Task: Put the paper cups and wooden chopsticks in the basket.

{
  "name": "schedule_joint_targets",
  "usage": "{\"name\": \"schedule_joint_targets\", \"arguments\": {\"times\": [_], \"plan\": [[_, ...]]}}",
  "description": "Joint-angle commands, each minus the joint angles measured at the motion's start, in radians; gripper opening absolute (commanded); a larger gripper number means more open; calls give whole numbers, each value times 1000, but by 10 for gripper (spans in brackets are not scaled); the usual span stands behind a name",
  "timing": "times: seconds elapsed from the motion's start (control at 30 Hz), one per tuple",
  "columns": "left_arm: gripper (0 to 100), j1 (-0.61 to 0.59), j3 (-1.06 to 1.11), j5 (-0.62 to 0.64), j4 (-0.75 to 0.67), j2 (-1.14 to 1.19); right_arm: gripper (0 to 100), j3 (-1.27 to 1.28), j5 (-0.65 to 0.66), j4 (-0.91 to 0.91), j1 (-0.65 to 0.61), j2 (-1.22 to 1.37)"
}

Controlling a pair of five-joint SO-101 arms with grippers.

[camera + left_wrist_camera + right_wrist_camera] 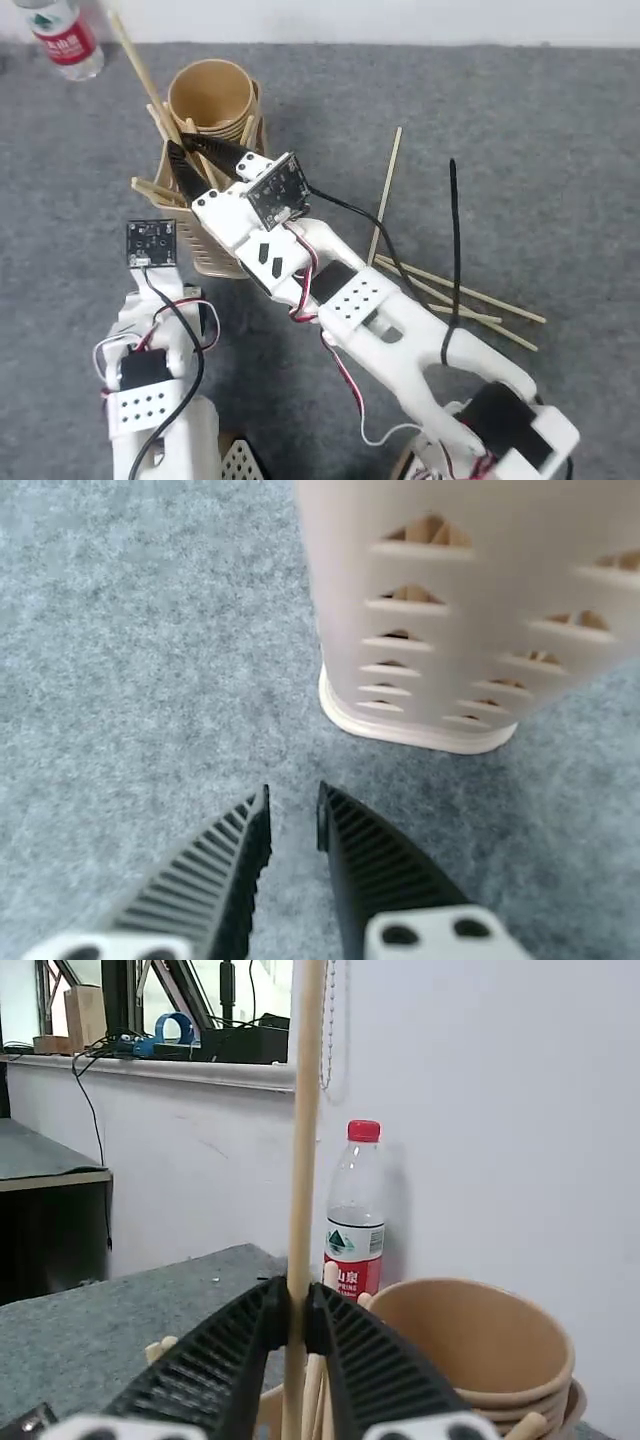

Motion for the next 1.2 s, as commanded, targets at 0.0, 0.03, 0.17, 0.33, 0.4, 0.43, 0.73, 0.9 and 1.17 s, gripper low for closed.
{"name": "schedule_joint_targets", "arguments": {"times": [0.0,0.03,0.17,0.33,0.4,0.43,0.73,0.9,1.17], "plan": [[70,3,-5,-12,-31,-11,10,-64,17,-22,-12,-8],[70,3,-5,-15,-31,-11,31,-66,17,-21,-15,-10],[70,3,-5,-43,-31,-11,221,-64,17,24,-36,-10],[70,3,-5,-44,-31,-11,273,-71,17,90,-45,-27],[70,3,-5,-44,-31,-11,236,-71,17,94,-21,-84],[70,3,-5,-44,-31,-11,212,-71,17,96,-5,-128],[70,3,-5,-44,-29,-11,132,-207,-41,673,325,-588],[70,2,-5,-44,-29,-11,141,-267,-238,920,579,-579],[70,-2,-5,-43,-29,-11,180,-273,-275,1104,619,-306]]}}
